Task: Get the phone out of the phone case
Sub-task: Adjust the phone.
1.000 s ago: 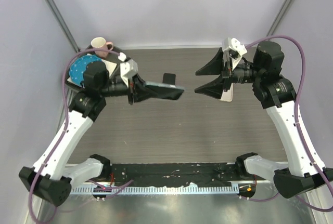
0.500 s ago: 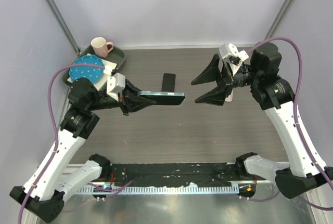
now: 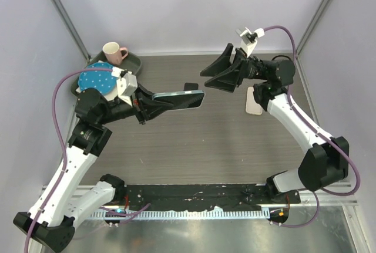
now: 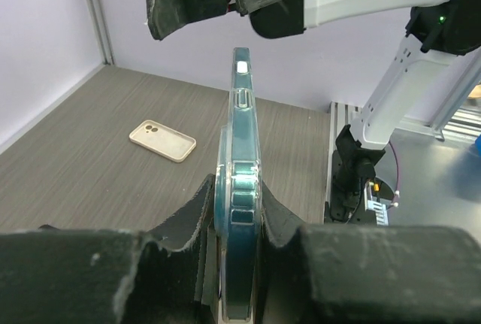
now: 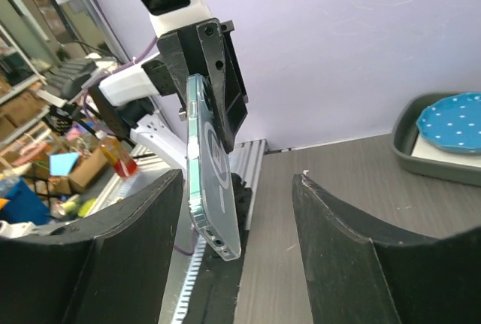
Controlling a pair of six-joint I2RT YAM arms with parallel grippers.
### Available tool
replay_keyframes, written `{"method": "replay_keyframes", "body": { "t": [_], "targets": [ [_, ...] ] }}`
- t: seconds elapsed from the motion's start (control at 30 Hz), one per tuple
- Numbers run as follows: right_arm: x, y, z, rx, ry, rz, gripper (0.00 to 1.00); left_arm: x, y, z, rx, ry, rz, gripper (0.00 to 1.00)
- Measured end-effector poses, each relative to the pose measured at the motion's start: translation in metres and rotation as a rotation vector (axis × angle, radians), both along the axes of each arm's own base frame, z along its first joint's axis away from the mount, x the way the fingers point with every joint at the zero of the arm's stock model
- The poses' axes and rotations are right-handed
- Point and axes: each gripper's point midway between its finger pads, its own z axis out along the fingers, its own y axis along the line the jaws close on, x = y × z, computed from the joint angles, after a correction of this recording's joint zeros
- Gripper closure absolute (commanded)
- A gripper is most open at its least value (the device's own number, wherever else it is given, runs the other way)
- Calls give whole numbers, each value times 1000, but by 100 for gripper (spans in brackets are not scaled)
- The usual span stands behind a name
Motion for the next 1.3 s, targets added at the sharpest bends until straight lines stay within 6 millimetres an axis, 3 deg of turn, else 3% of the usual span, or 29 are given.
{"method": "replay_keyframes", "body": {
  "t": [0.1,0.33,0.53,0.83,1.03,1.17,1.3],
  "targets": [
    [0,0,-1,24,39,27,38,0,0,1,-7,10,-1,100],
    [-34,-6,11,74,22,82,38,4,3,4,-23,25,26,100],
    [-50,-3,2,93,-26,97,42,8,5,5,-32,41,47,100],
    [-20,10,-1,103,37,92,45,16,9,5,-38,52,85,100],
    [-20,9,1,104,58,96,44,16,9,6,-40,49,88,100],
    [-16,5,7,113,65,81,36,11,8,6,-38,45,63,100],
    [-12,0,13,121,70,65,35,7,8,8,-38,37,46,100]
  ]
}}
